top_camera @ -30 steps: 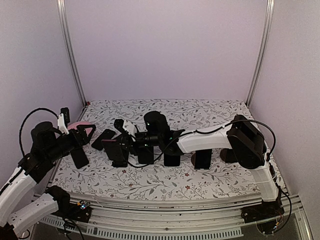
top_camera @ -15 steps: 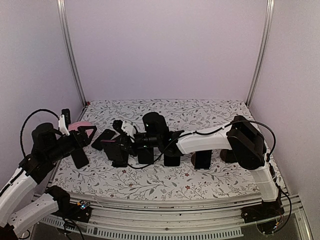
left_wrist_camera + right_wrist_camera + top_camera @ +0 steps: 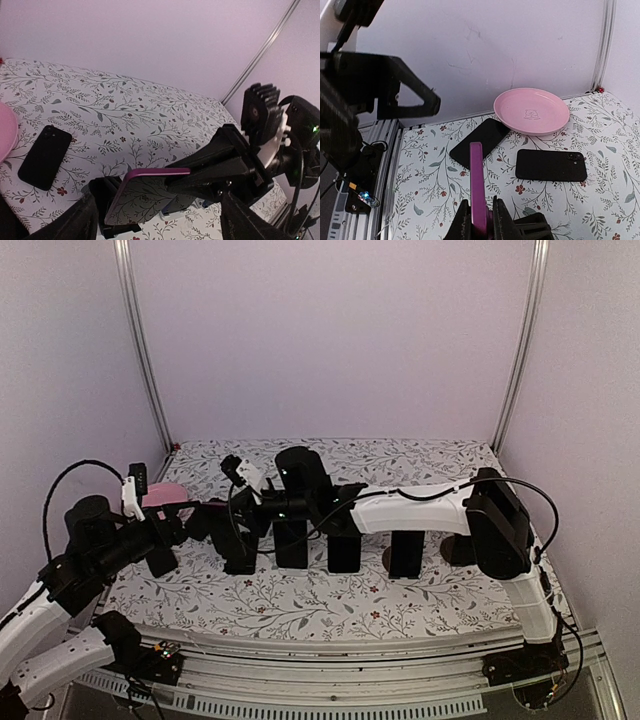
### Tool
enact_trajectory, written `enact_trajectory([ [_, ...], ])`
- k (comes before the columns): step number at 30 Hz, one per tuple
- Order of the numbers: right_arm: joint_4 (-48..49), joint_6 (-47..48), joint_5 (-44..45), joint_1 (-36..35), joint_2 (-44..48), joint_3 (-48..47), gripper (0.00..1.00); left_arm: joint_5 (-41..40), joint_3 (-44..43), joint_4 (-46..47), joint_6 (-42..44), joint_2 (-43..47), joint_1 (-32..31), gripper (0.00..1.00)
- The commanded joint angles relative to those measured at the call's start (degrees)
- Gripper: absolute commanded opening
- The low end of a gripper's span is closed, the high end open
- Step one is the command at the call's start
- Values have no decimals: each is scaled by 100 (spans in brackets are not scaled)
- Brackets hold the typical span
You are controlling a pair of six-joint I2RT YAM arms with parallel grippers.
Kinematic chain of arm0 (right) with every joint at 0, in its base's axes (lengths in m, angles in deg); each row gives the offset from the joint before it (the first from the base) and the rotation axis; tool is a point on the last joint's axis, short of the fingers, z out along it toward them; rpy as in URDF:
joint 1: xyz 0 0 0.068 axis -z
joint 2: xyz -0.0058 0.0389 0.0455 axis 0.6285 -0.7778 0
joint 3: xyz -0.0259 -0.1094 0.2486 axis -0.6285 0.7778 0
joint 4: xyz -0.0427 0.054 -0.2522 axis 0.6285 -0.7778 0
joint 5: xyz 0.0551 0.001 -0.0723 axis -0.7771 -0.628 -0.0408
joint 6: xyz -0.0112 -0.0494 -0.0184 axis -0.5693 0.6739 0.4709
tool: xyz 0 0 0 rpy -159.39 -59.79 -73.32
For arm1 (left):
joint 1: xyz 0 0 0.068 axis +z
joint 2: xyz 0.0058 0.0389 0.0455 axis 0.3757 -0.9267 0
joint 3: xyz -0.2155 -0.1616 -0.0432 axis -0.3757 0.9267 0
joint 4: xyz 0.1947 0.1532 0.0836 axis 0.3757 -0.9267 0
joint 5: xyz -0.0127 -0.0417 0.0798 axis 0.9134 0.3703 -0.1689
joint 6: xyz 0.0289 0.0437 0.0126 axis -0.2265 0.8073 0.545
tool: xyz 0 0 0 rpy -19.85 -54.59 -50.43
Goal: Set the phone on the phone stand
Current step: Pass from the right arm to the left
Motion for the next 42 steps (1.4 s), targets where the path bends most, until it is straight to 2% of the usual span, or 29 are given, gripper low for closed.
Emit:
enact_trajectory([
  [1, -262, -649, 272, 16, 484, -436, 2, -1110, -67, 70, 267, -185, -856, 85],
  [6, -424, -1054, 219, 89, 625, -489, 2, -1541, 44, 266, 411, -285, -1273, 87],
  [13, -879, -1278, 177, 89, 654, -760, 2, -1610, -83, 455, 597, -946, -1505, 89],
  [21, -1087, -1569, 138, 89, 668, -916, 2, -1698, -115, 505, 602, -1245, -1735, 91],
  [26, -1197, -1779, 103, 89, 652, -963, 2, -2142, -279, 589, 525, -1805, -2150, 92],
  [35, -1347, -1865, 11, 88, 701, -950, 2, -2790, -451, 635, 415, -1952, -2194, 91],
  [42, -1313, -1979, -3, 89, 724, -954, 2, -2472, -664, 786, 500, -2581, -2179, 89],
])
